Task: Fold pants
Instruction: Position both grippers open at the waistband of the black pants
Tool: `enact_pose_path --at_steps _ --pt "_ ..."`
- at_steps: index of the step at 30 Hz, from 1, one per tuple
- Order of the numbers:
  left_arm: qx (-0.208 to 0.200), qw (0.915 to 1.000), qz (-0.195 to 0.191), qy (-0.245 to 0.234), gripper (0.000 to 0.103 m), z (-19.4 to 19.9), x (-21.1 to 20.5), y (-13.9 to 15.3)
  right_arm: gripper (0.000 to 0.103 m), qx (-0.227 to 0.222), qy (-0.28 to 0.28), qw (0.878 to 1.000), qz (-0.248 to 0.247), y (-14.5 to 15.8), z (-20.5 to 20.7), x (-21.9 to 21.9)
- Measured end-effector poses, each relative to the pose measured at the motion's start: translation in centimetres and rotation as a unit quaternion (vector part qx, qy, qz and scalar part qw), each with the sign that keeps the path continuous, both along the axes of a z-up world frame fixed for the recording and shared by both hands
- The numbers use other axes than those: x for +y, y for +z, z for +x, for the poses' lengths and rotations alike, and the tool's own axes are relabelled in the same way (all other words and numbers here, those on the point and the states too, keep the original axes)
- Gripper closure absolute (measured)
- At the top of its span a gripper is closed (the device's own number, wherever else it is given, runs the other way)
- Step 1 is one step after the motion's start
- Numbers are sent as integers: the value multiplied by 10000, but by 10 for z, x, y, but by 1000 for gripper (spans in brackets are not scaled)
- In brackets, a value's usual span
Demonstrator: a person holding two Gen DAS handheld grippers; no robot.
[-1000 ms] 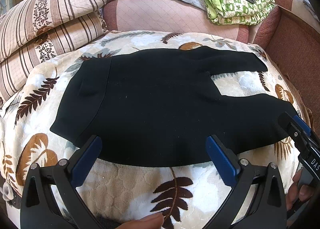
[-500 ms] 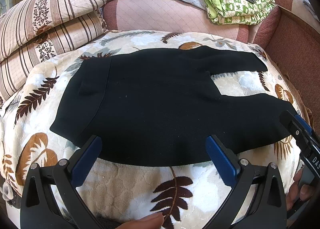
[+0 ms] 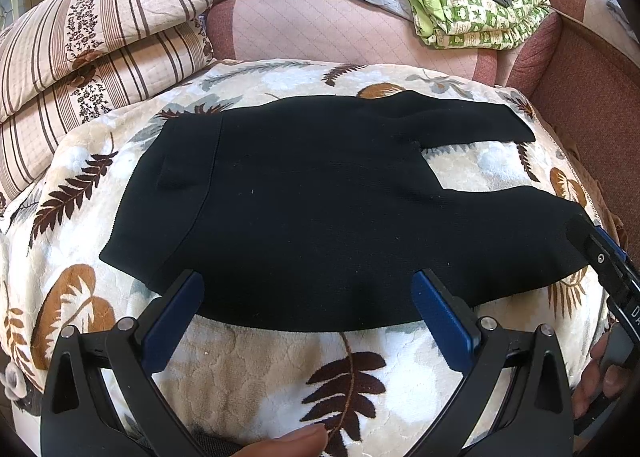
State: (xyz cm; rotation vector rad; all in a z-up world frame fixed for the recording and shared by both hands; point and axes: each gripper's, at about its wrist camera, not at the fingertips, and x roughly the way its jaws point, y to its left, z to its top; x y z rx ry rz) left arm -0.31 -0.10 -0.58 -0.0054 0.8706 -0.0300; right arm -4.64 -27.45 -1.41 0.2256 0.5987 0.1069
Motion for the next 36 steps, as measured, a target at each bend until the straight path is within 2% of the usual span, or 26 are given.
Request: enact_pose_path --at_steps 36 --pt "13 10000 -4 -5 0 1 0 1 1 -4 -29 10000 16 -2 -2 -3"
